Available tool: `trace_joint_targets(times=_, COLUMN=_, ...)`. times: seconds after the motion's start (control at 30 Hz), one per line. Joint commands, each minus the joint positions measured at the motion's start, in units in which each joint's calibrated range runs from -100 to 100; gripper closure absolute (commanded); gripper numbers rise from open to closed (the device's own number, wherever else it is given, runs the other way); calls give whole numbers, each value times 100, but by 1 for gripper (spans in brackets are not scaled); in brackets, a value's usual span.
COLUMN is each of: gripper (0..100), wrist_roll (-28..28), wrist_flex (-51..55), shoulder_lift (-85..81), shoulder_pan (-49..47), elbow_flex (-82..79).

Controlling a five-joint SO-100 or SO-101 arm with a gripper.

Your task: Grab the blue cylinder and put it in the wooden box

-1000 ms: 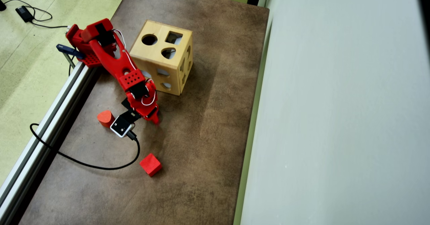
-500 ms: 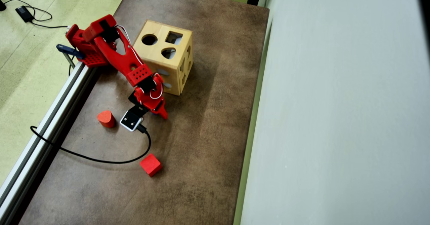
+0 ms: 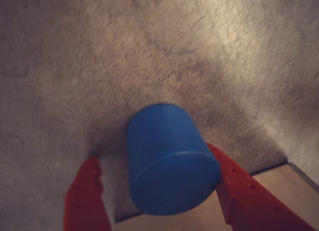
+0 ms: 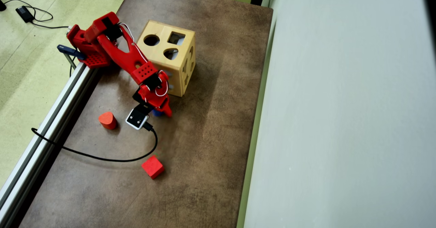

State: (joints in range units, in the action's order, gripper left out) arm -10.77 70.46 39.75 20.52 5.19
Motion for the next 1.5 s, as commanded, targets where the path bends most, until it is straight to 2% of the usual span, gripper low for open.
trace_joint_targets(times=0.0, gripper=77, wrist_roll=15, wrist_flex=19, shoulder_lift=-81, shoulder_pan=-76, elbow_flex=-27)
trace_joint_targets(times=0.5, gripper=89, wrist_roll=15, wrist_flex=27, shoulder_lift=-81, shoulder_pan=-31, elbow_flex=-18)
trace_joint_targets(times=0.63, gripper=86, wrist_roll=15, wrist_flex=51, shoulder_lift=-89, shoulder_pan=-16, elbow_flex=-18)
trace_joint_targets(times=0.87, gripper=70, wrist_roll=-24, wrist_flex=59, shoulder_lift=-89, shoulder_pan=14, elbow_flex=-27)
trace_joint_targets(times=1.47, gripper=70, wrist_roll=-44, wrist_flex=308, shoulder_lift=-650, shoulder_pan=459, elbow_flex=-27)
